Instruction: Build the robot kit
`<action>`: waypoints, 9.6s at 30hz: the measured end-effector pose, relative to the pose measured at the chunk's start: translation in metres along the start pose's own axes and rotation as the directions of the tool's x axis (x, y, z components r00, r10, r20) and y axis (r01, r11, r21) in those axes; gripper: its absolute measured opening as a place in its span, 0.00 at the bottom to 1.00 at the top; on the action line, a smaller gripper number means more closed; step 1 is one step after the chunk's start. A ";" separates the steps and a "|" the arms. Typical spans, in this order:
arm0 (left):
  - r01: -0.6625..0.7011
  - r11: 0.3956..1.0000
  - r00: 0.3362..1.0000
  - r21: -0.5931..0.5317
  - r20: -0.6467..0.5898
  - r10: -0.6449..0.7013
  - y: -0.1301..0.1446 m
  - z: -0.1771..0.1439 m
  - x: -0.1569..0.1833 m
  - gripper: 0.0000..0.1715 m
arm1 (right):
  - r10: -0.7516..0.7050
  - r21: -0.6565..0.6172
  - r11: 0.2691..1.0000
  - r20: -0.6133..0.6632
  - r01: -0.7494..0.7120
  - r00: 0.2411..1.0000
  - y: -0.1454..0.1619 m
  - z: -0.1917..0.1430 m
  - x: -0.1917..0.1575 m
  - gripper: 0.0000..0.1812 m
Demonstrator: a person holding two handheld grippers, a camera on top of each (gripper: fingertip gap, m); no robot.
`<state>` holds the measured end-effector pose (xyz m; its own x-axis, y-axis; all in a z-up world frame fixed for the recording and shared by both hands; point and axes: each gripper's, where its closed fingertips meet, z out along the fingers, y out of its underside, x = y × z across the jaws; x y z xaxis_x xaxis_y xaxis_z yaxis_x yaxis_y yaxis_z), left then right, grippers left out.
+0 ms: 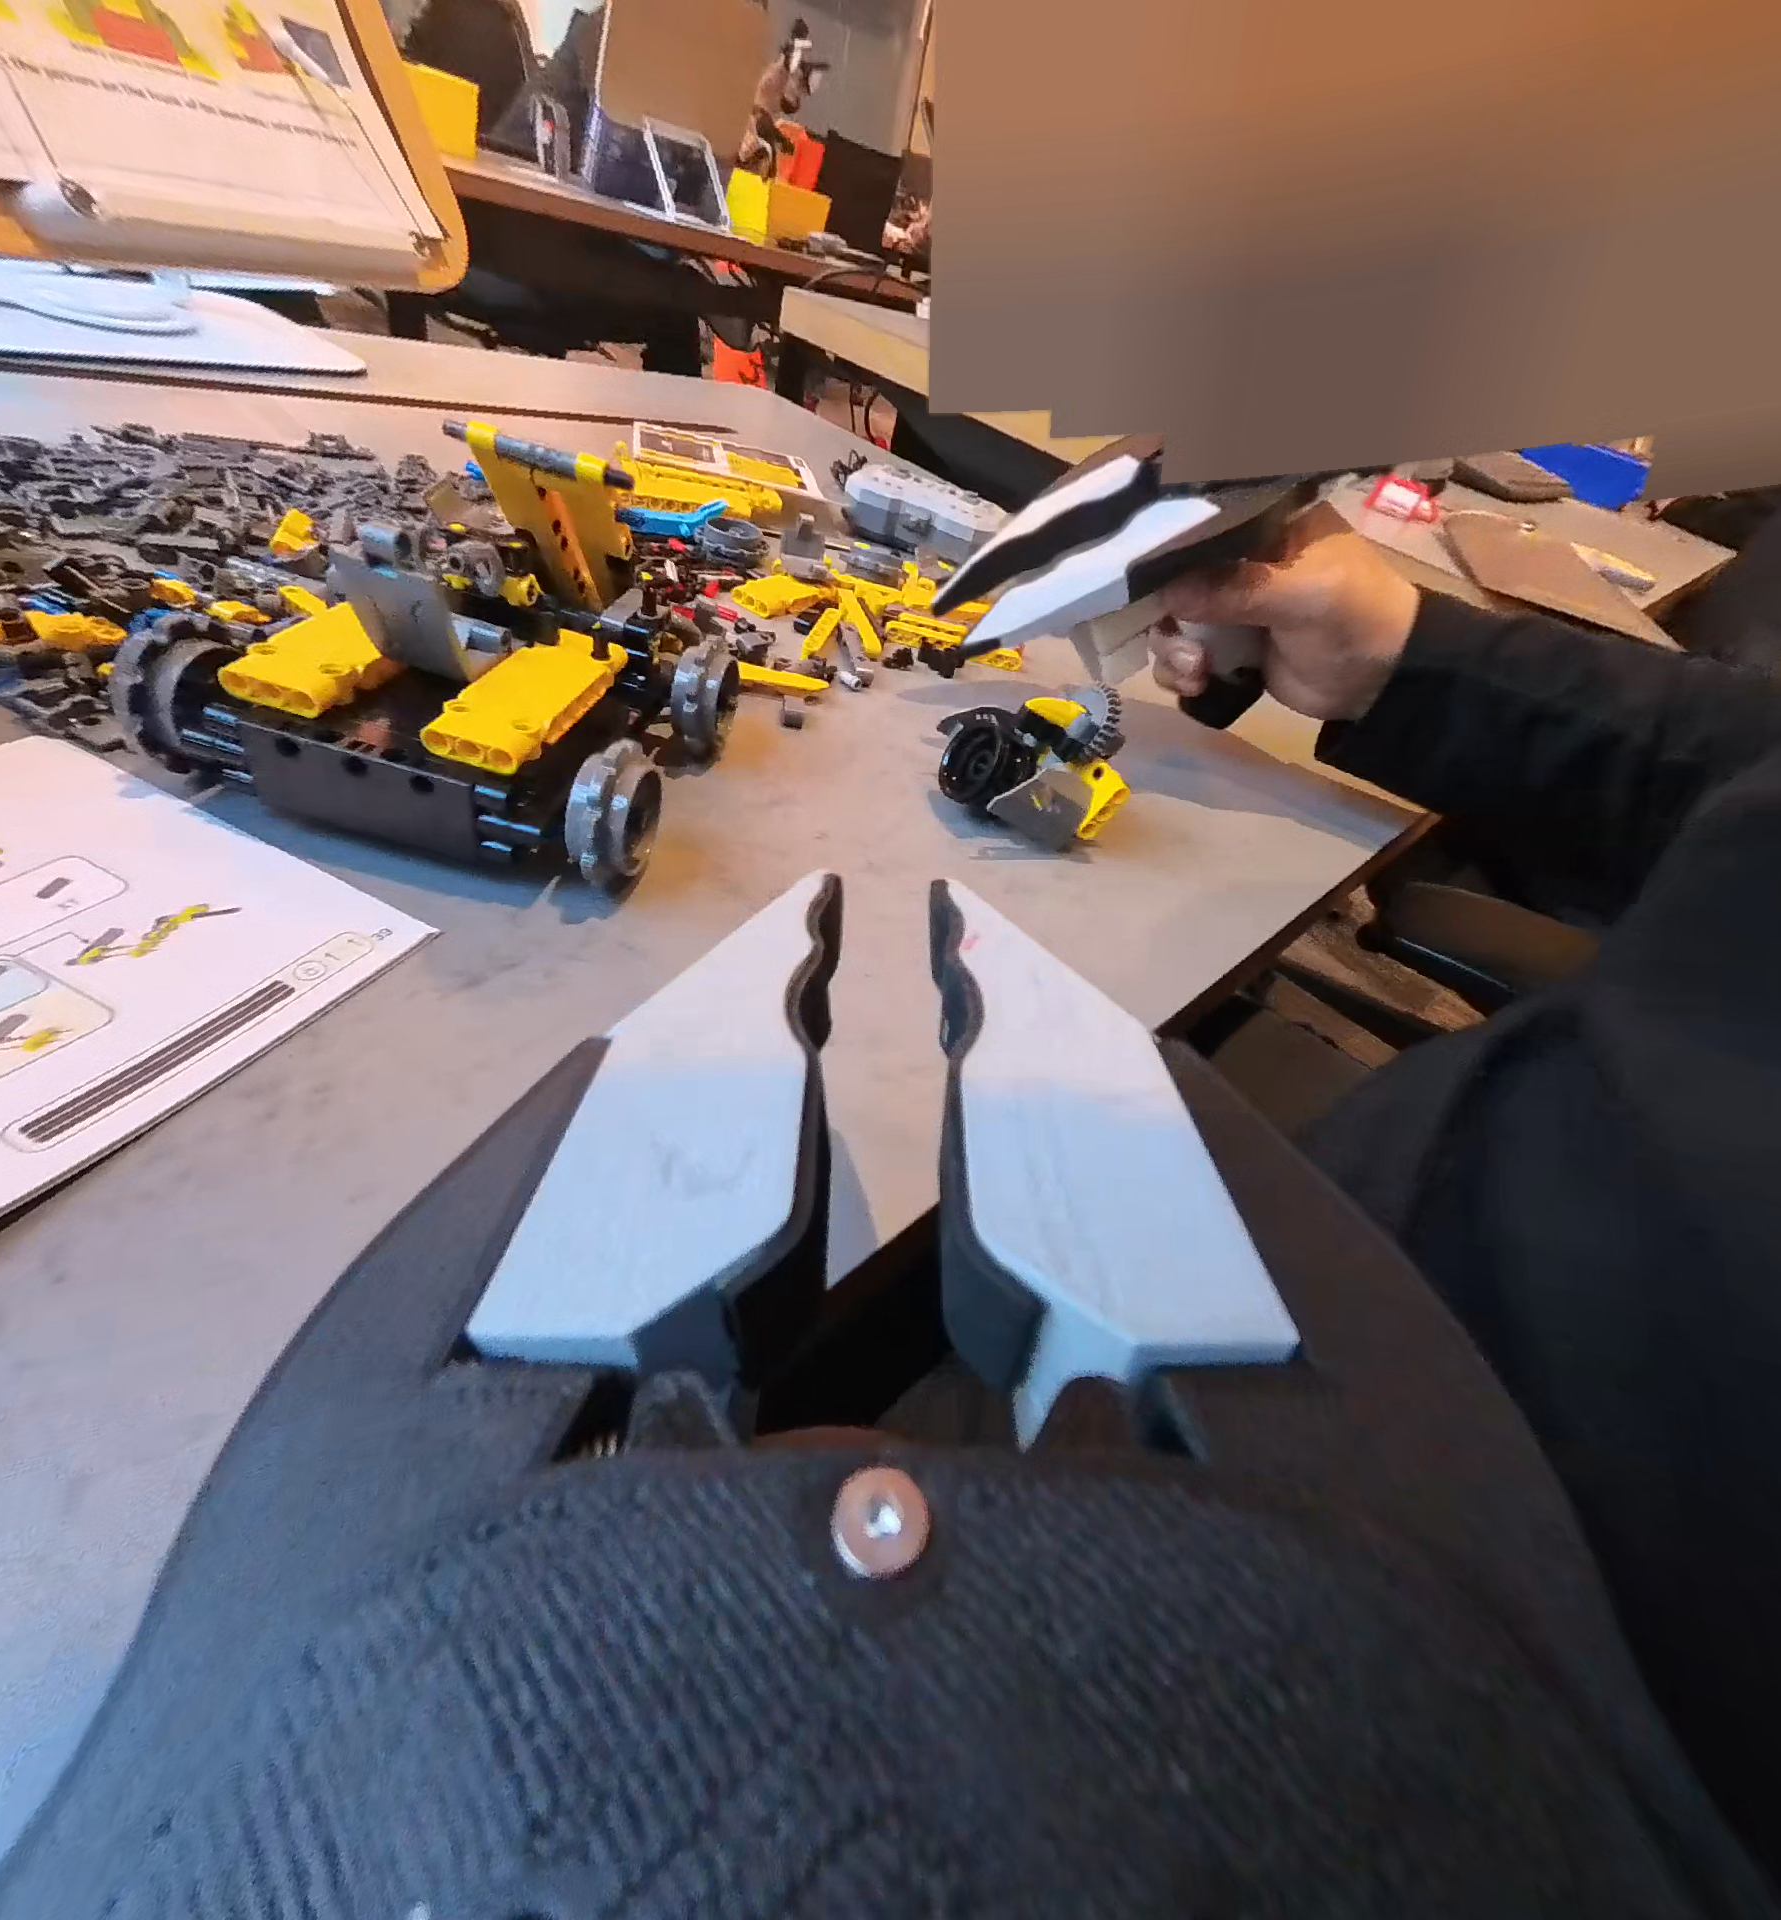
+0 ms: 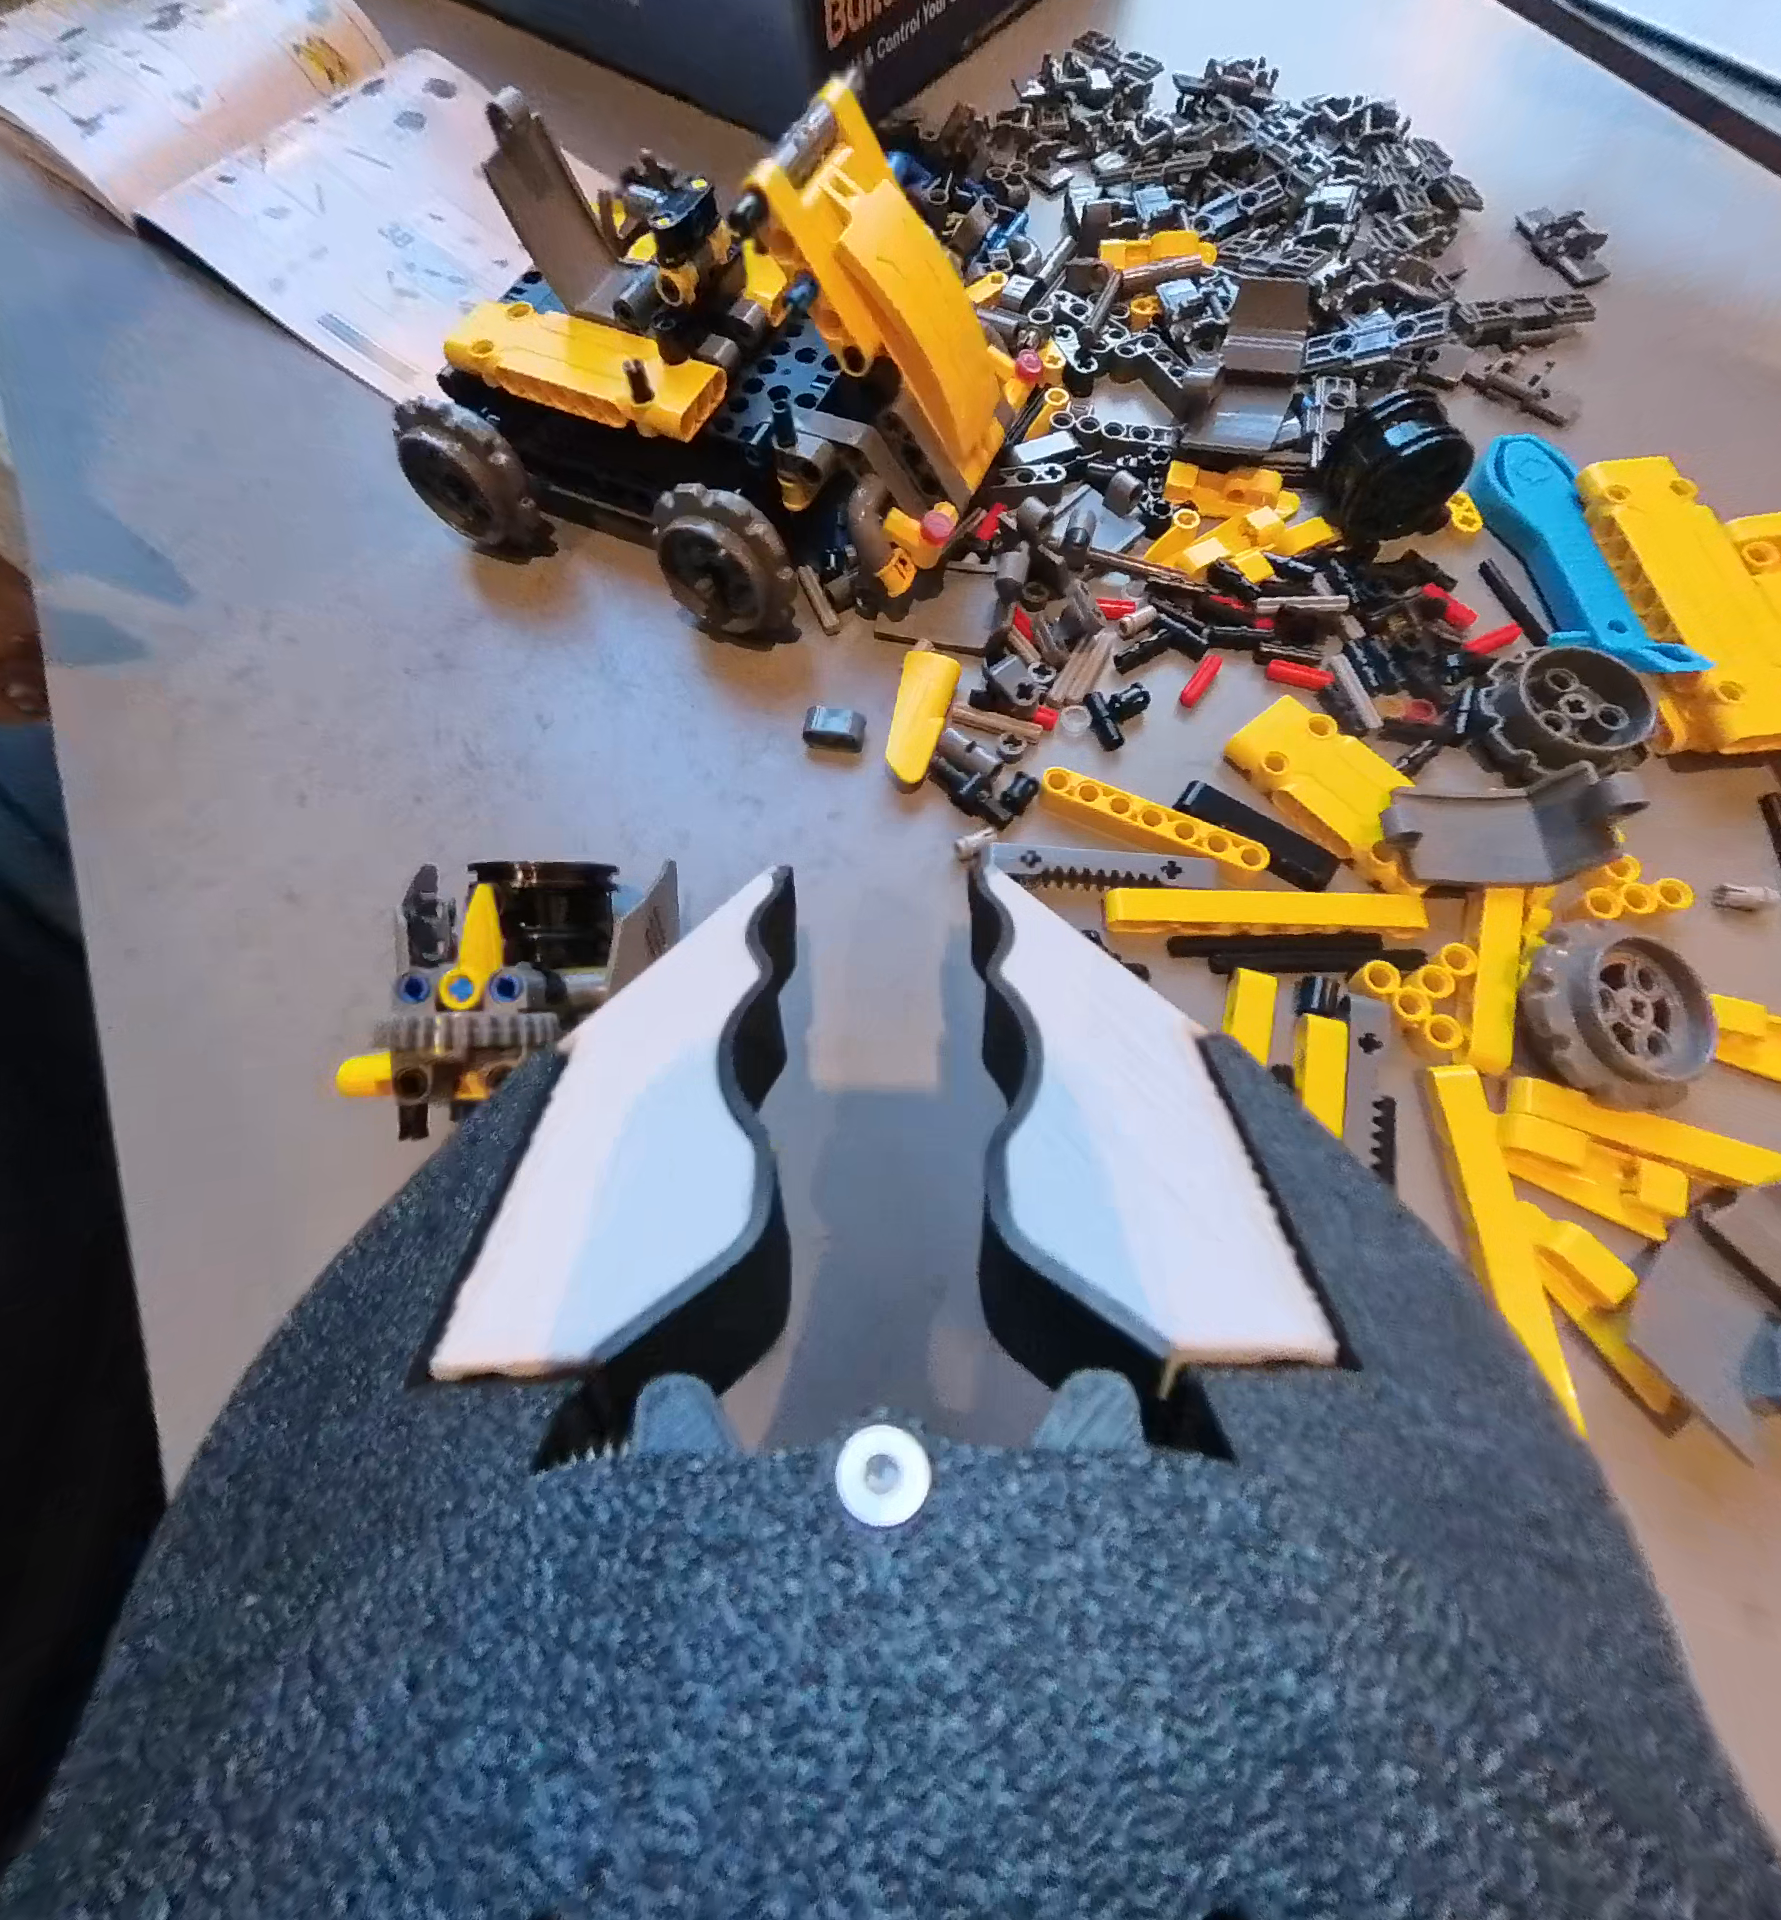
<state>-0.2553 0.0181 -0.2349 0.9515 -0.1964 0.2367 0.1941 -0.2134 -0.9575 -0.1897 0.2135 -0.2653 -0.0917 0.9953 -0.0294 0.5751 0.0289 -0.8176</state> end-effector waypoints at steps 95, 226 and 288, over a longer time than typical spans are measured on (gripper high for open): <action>-0.129 0.987 0.986 -0.100 0.093 0.138 0.020 0.020 -0.015 0.00 | -0.196 -0.148 0.969 0.027 0.197 0.980 -0.024 0.062 0.063 0.13; -0.309 0.653 0.950 -0.691 -0.191 0.247 -0.008 0.067 -0.077 0.55 | 0.091 0.421 0.894 0.168 -0.155 0.982 -0.110 -0.034 0.095 0.18; -0.141 0.929 0.986 -0.342 0.039 0.164 -0.045 0.061 -0.033 0.65 | -0.011 0.332 0.942 0.180 -0.050 0.984 -0.100 -0.036 0.073 0.20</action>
<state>-0.2804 0.0924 -0.2099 0.9791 -0.1912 0.0697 -0.0355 -0.4977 -0.8666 -0.2245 0.2869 -0.1650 -0.2433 0.9620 -0.1237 0.2761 -0.0535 -0.9596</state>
